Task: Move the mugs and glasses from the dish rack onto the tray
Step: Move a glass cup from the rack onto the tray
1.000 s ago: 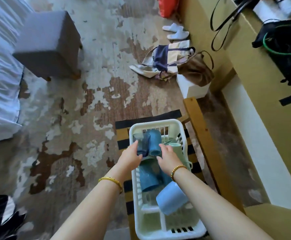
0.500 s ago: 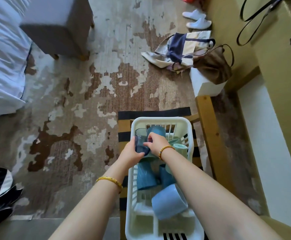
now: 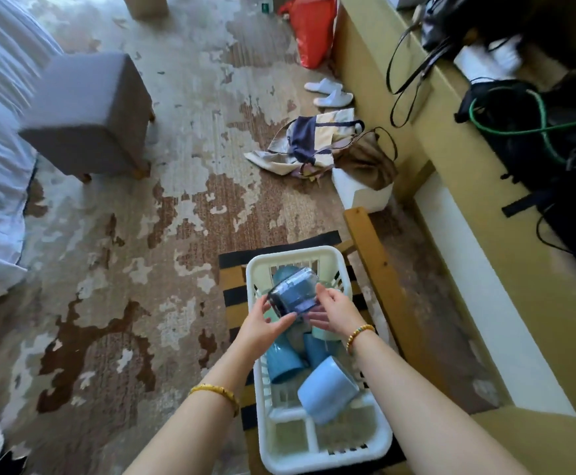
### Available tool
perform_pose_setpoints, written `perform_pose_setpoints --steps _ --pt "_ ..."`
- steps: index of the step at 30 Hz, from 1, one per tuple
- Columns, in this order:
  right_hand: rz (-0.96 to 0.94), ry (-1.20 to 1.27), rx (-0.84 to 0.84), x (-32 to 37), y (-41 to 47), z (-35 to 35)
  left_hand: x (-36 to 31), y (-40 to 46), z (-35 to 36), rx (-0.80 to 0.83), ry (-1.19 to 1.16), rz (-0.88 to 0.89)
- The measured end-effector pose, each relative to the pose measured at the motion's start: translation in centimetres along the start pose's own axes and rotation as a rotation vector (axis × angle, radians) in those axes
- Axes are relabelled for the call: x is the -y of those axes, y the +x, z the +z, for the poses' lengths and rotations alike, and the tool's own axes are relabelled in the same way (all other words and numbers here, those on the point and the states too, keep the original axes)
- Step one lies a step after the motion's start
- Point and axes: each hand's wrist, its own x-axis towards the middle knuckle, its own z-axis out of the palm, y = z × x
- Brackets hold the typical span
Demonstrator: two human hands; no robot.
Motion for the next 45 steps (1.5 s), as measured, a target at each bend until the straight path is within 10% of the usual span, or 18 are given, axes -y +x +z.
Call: perform_pose_setpoints --steps 19,34,45 --pt "-0.267 1.050 -0.299 -4.8 -23.0 -9.4 -11.8 -14.3 13.9 0.439 -0.056 0.466" --pt "-0.349 -0.014 -0.957 -20.2 -38.8 -20.9 -9.3 -29.7 33.5 0.654 0.424 0.761" --pt "-0.314 0.149 -1.321 -33.5 -47.4 -26.8 -3.1 -40.8 46.7 0.938 0.664 0.858"
